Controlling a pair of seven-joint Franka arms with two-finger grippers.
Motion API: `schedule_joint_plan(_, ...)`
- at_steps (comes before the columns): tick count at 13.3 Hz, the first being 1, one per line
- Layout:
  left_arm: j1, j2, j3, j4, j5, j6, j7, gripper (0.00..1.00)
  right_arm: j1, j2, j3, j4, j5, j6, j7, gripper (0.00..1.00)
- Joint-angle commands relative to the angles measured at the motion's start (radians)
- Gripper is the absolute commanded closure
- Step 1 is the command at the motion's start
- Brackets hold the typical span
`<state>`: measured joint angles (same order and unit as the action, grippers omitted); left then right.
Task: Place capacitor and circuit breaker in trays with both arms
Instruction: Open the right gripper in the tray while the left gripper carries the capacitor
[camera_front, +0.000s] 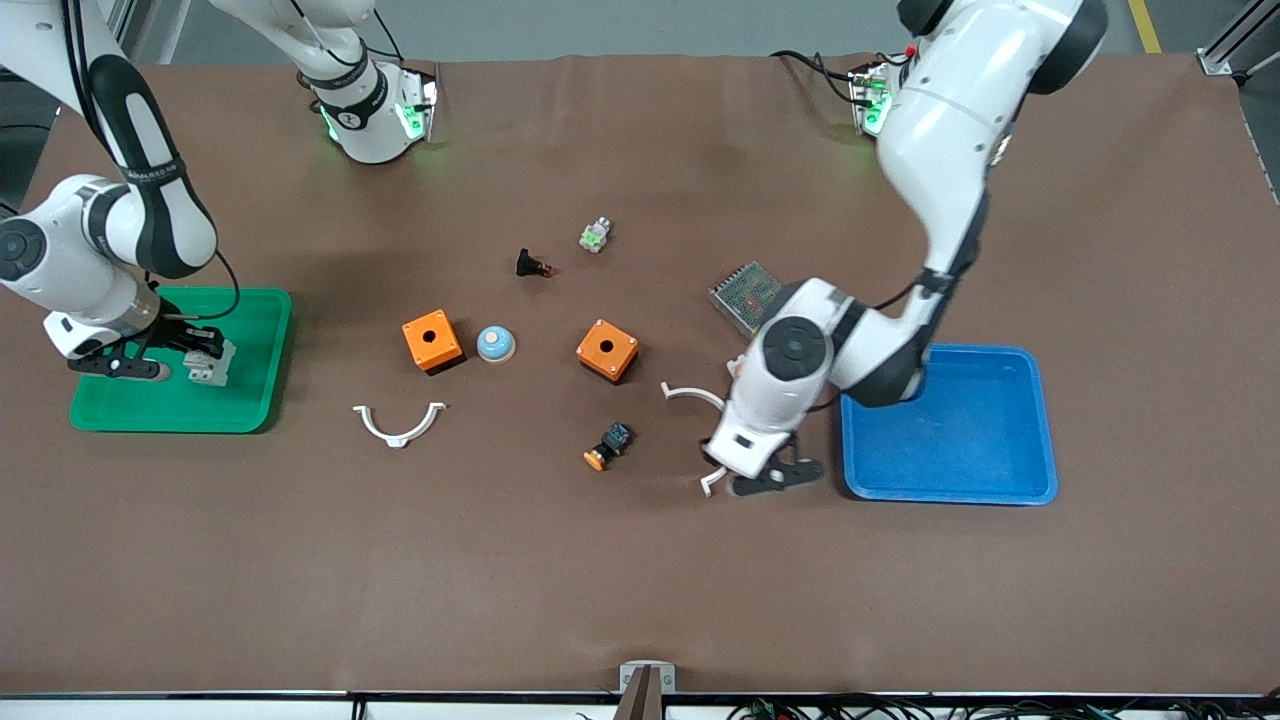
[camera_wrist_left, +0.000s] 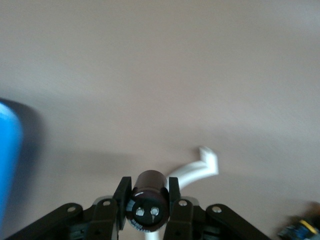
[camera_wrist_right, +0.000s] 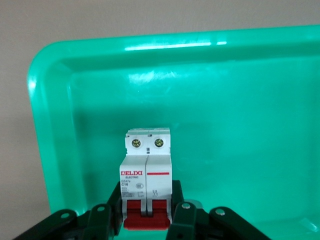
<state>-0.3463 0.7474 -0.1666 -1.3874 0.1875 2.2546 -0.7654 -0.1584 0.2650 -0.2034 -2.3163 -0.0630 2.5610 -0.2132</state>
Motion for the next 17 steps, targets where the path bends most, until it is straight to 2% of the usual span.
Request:
schedule_joint_plan(1,0.114,-0.111,-0.014,-0.065,0.018,-0.105,0.172,1.00,-0.018,-0.006,0.019,0.000,-0.017,-0.005,-0.002,0.53)
schedule_joint_plan(2,0.163,-0.121,-0.014,-0.096,0.018,-0.124,0.249,1.00,-0.018,-0.010,0.021,0.002,-0.017,-0.008,0.000,0.35)
schedule_joint_plan(3,0.203,-0.140,-0.013,-0.140,0.024,-0.124,0.305,1.00,-0.015,-0.018,0.021,0.003,-0.017,-0.016,0.000,0.11)
schedule_joint_plan(4,0.239,-0.149,-0.011,-0.174,0.029,-0.124,0.340,1.00,-0.010,-0.038,0.024,0.009,-0.012,-0.037,0.002,0.01)
schedule_joint_plan(7,0.343,-0.177,-0.013,-0.287,0.030,-0.084,0.432,1.00,0.034,-0.119,0.029,0.067,-0.006,-0.158,0.023,0.01)
schedule_joint_plan(10,0.417,-0.180,-0.014,-0.419,0.030,0.063,0.452,1.00,0.086,-0.171,0.030,0.155,-0.004,-0.306,0.078,0.01)
schedule_joint_plan(14,0.446,-0.192,-0.014,-0.470,0.030,0.092,0.459,0.96,0.204,-0.230,0.030,0.283,0.018,-0.539,0.247,0.00)
schedule_joint_plan(15,0.446,-0.197,-0.014,-0.475,0.029,0.091,0.457,0.87,0.215,-0.239,0.030,0.320,0.050,-0.588,0.261,0.00)
schedule_joint_plan(16,0.446,-0.197,-0.014,-0.478,0.029,0.086,0.457,0.73,0.220,-0.247,0.030,0.360,0.087,-0.635,0.264,0.00)
schedule_joint_plan(17,0.446,-0.200,-0.014,-0.479,0.029,0.085,0.457,0.65,0.227,-0.257,0.030,0.394,0.123,-0.666,0.264,0.00)
